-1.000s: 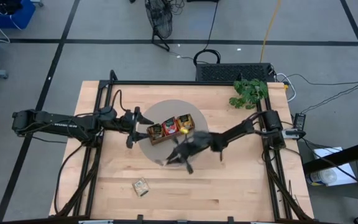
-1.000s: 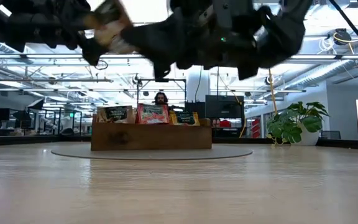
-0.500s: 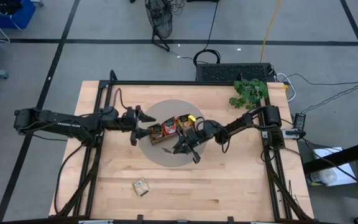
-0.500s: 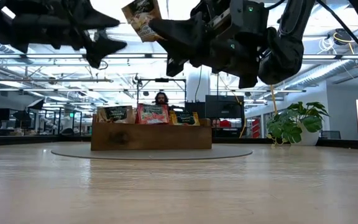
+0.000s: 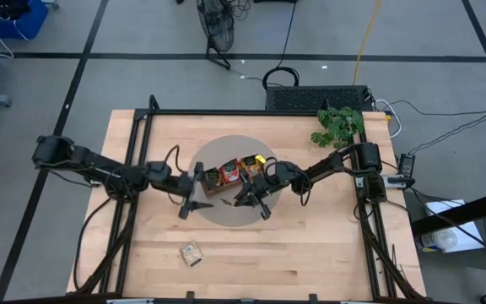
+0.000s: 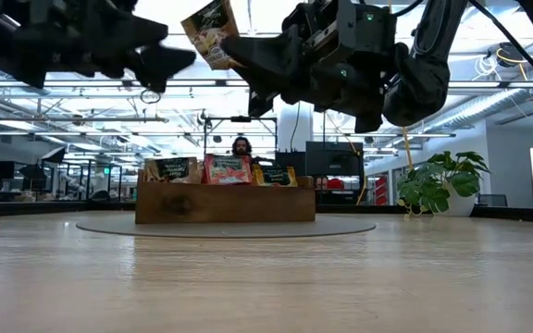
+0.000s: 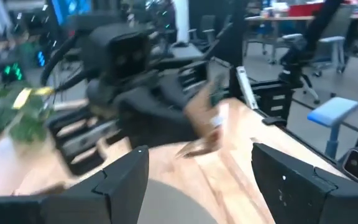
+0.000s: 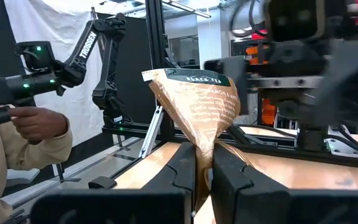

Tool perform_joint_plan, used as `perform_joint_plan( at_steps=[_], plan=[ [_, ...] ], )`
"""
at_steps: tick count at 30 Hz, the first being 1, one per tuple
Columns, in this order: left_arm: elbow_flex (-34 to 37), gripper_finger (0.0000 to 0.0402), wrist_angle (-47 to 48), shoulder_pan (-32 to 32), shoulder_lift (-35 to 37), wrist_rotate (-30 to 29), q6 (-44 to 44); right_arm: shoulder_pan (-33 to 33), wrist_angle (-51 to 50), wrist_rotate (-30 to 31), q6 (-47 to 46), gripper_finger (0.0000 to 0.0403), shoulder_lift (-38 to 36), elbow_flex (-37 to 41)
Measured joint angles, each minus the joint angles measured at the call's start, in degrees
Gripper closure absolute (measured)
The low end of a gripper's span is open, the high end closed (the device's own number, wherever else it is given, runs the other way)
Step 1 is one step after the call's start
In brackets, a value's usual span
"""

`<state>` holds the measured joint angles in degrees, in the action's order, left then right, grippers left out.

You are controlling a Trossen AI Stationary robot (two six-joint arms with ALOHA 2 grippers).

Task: Pick & Place Tea
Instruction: Put the brown tea bag into the wooden organizer

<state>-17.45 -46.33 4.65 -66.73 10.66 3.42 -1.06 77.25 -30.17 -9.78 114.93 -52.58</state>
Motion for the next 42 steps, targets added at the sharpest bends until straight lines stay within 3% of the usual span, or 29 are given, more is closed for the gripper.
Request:
perform_joint_plan(
  at_steps=[5, 11, 18, 26, 33, 42],
  plan=[
    [-0.6, 0.0121, -4.8, 3.3, -1.4, -0.5, 3.6, -0.1, -0.2, 0.1, 0.0, 0.039, 0.0, 0.0],
    [-6.6, 0.0121, -1.9, 4.1, -6.1, -5.7, 0.5, -0.1, 0.0, 0.4, 0.3, 0.0389, 0.0, -0.1],
    [-12.8, 0.0121, 3.7, 4.1, -12.0, -2.7, 4.5, -0.1, -0.5, 0.4, 0.1, 0.039, 0.0, -0.1],
    [-13.0, 0.0121, 6.3, 4.1, -10.2, -2.7, 6.6, -0.1, -1.2, 0.1, 0.0, 0.039, 0.0, -0.1],
    [-12.9, 0.0121, 15.7, 4.1, -4.0, -3.4, 6.4, -0.1, -1.2, 0.1, 0.0, 0.039, 0.0, -0.1],
    [-12.9, 0.0132, 15.3, 4.1, -4.4, -3.7, 6.7, -0.1, -1.0, 0.1, 0.0, 0.039, 0.0, -0.1]
  ],
)
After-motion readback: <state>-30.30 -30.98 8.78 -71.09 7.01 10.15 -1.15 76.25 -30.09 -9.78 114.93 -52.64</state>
